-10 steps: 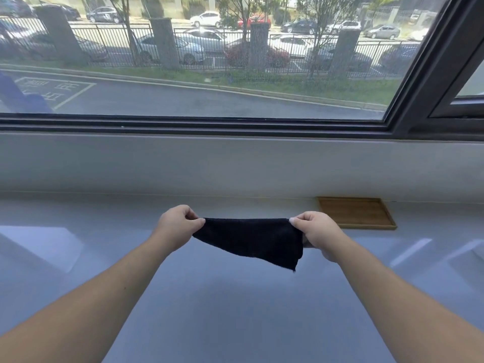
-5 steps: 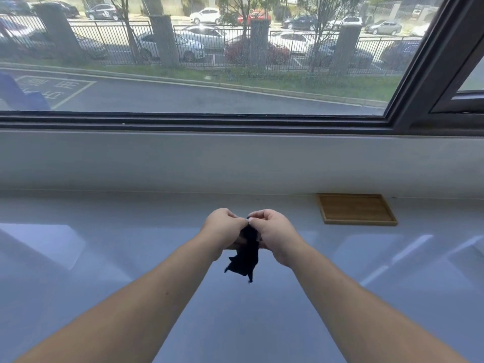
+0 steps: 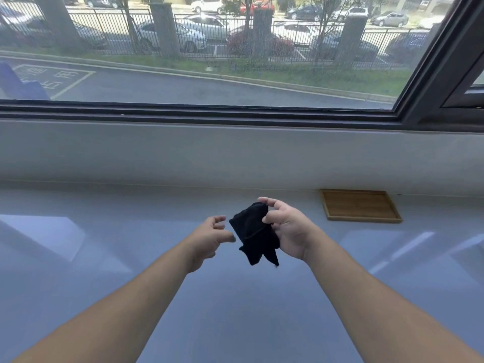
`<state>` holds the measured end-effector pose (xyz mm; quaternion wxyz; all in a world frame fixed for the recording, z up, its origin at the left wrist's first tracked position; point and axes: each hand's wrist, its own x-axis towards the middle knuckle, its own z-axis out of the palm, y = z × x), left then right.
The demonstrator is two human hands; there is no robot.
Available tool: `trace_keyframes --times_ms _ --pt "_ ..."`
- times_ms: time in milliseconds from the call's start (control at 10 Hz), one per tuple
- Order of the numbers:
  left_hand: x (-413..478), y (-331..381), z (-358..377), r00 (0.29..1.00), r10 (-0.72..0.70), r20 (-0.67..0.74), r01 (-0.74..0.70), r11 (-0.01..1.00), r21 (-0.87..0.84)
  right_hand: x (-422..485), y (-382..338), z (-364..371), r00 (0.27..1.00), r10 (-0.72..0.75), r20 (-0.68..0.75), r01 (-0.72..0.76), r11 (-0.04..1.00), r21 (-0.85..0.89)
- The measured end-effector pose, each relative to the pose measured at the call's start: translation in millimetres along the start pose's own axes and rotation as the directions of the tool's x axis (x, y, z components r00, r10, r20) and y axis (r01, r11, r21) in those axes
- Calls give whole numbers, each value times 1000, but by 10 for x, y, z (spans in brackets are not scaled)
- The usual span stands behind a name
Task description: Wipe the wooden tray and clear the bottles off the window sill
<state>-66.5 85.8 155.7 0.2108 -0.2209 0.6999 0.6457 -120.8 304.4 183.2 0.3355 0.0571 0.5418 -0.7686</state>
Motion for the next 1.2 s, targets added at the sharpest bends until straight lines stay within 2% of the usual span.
trace_keyframes --times_ms 100,200,300,400,500,600,700,1000,1100,1200 --pt "61 -29 28 980 -11 200 17 999 -32 28 -60 -75 985 -39 170 19 993 113" --pt "164 -7 98 979 78 190 -57 992 -115 73 7 -150 980 -64 186 40 991 131" --pt "288 -7 143 989 142 51 -136 984 -117 146 234 -239 997 70 16 -71 995 69" --pt "421 -105 122 994 98 -47 -102 989 -105 250 472 -332 978 204 -43 -205 978 -23" --pt "558 -251 123 995 19 -93 -27 995 -93 433 619 -387 966 214 -147 -227 971 -80" --pt "744 -408 175 990 -63 -123 57 997 -50 661 738 -432 940 137 -313 -214 949 -230" --pt "988 -531 215 982 -100 -163 100 995 -8 862 852 -514 922 66 -381 -225 893 -390" --pt "1488 -791 216 968 -82 -235 119 981 150 1201 1111 -707 912 7 -411 -239 822 -517" --pt "1485 -849 217 961 4 -278 127 882 453 1182 1149 -708 906 -87 -415 -265 649 -713" --pt "1400 -971 238 928 264 -264 46 620 783 1110 1246 -676 903 -356 -241 -142 281 -949"
